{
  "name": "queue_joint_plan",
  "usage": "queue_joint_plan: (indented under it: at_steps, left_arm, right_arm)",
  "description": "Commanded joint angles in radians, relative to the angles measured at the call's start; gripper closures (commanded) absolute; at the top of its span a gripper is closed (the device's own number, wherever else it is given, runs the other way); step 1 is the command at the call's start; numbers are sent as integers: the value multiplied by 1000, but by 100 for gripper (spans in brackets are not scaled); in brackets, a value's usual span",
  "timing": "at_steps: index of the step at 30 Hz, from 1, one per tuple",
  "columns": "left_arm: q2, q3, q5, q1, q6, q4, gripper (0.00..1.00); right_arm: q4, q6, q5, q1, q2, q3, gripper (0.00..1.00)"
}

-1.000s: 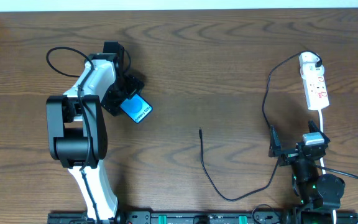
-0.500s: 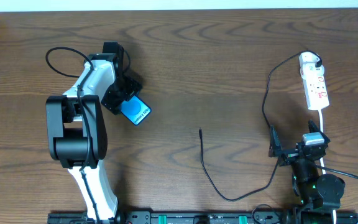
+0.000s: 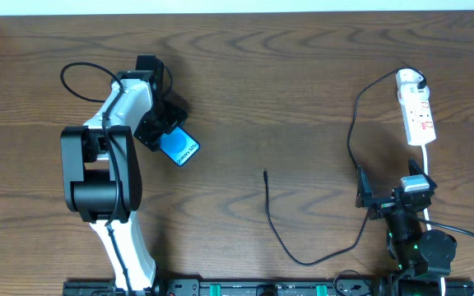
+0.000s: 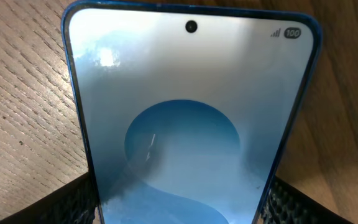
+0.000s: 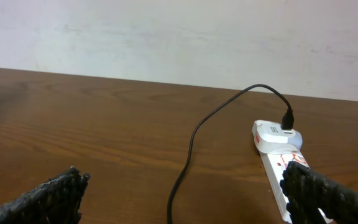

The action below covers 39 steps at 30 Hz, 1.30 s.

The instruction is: Plug charger to phone and switch on socket

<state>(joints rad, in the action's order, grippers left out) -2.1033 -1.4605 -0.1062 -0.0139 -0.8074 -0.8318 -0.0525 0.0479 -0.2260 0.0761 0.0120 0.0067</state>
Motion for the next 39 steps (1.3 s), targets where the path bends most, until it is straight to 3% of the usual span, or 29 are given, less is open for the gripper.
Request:
queue_joint_plan:
  at_steps: [1,39]
  left_arm:
    - [-35,35,-41,1,13,14,16]
    - [-35,52,-43,-38,-10,-11,11]
  right_arm:
    - [-5,9,11,-3,-6,-1,1]
    - [-5,9,11,-3,-6,-1,1]
